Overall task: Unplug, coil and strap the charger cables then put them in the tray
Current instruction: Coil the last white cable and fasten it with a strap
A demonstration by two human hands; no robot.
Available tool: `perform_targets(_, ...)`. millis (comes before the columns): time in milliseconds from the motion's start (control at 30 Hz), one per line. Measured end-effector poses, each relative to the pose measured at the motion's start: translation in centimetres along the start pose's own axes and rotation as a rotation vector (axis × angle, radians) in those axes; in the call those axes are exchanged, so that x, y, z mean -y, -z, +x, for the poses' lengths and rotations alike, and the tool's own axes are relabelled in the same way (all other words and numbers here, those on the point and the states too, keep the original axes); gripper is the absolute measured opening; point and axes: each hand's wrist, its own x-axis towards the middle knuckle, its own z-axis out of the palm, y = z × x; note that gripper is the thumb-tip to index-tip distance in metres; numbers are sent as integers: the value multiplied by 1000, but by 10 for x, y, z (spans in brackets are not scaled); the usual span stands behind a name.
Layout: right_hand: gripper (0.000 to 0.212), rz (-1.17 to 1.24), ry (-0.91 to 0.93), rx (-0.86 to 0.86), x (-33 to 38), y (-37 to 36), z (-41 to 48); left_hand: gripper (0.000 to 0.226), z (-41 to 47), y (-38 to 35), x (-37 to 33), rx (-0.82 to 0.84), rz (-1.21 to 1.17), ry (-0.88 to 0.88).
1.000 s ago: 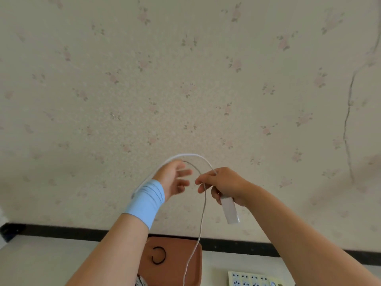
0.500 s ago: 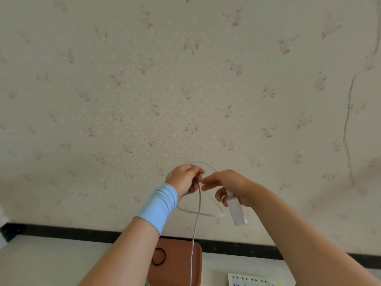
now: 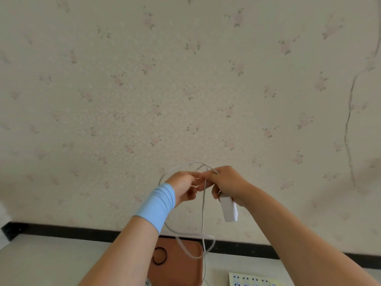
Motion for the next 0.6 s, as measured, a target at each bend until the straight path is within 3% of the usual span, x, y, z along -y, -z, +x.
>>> perform_targets(67,22,58,15,-95,2,1,0,30,-5,-3,1,73,185,-7)
perform_targets(200,21,163,16,-179,2,3,0,30,-7,-2,0,239,187,49)
perform_targets(400,22,246,-5,-154,-1,7,2,19,-4,-8,10,212,725,-80)
perform_targets(467,19,197,-46,-131,-5,6,3,22,0,-5,9,97,680,-162)
perform_targets(600,20,-94,-169,73,-21,-5,1,26,8,6,5,-56,295,-263)
